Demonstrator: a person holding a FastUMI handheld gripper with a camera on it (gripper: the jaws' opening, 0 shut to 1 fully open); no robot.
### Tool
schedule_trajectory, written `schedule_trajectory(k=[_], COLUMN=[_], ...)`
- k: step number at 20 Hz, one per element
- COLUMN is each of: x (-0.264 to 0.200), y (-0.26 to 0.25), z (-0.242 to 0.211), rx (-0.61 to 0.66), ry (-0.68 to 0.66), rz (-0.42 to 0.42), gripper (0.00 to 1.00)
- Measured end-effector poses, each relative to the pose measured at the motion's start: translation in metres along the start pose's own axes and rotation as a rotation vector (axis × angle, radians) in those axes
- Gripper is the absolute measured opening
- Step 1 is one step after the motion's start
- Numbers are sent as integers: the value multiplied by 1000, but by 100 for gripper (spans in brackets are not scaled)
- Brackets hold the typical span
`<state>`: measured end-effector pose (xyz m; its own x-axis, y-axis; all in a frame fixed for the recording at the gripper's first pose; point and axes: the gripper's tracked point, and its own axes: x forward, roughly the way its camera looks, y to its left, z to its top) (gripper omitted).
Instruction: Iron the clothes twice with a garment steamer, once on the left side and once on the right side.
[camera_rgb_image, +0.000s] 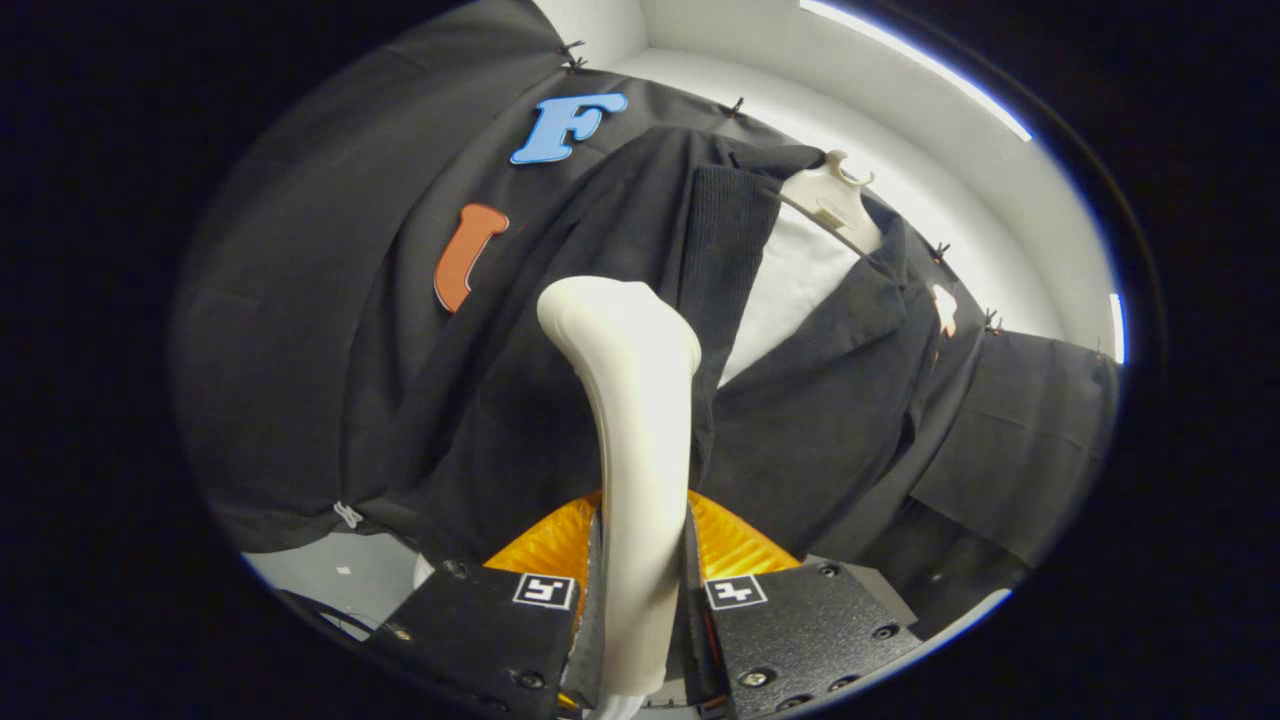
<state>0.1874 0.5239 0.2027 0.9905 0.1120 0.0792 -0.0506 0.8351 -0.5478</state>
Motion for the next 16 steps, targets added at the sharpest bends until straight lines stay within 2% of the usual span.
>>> schedule_trajectory(k=[16], x=[-1], y=[34], z=[-81], rx=[-49], ry=[81], rz=[47], gripper=[34])
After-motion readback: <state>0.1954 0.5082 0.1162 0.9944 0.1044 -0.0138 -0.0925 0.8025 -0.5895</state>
